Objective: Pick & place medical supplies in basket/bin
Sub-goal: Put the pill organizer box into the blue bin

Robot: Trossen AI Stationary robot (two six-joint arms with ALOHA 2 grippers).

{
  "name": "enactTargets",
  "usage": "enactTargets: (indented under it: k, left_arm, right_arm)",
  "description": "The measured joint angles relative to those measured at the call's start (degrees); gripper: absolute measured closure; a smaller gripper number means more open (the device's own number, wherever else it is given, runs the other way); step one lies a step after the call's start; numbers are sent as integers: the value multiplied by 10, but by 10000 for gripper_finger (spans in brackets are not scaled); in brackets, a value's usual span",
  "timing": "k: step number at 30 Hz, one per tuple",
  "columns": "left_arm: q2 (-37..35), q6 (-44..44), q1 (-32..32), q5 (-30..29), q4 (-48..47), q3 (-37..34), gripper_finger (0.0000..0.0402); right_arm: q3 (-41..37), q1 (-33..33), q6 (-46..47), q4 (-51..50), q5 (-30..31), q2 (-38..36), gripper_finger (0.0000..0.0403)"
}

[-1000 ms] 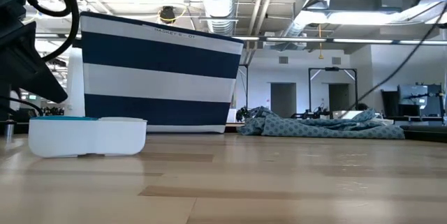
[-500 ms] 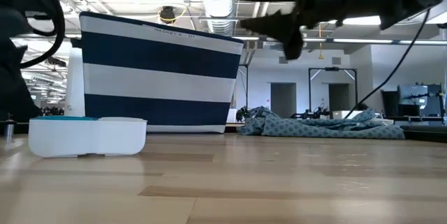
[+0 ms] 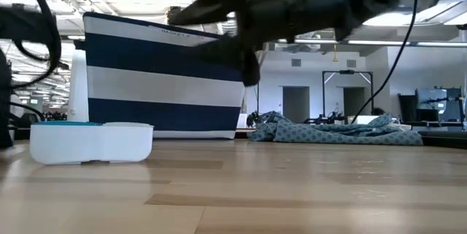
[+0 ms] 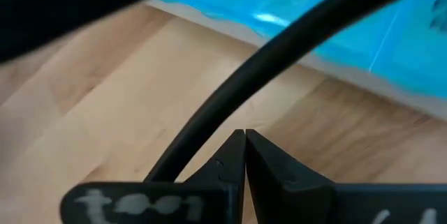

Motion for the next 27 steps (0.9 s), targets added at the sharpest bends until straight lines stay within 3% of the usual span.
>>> enactTargets:
  k: [5,8,16,24,27]
  left_arm:
    - [33,27,10,-6,6,4,398]
    - [38,33,16,-12,7,3,398]
    - [41,106,33,-39,20,0,398]
    - [42,142,40,-60,32,-1,398]
    - [43,164,43,-66,38,0,398]
  right_arm:
    - [94,-11,61,-277,-16,2,199]
    - [134,-11,64,-369,-20,2,201]
    - [146,-29,174,-393,-53,4,176]
    - [163,-37,205,-363,-75,60,168]
    - [195,-44,209,-366,-115,111,168]
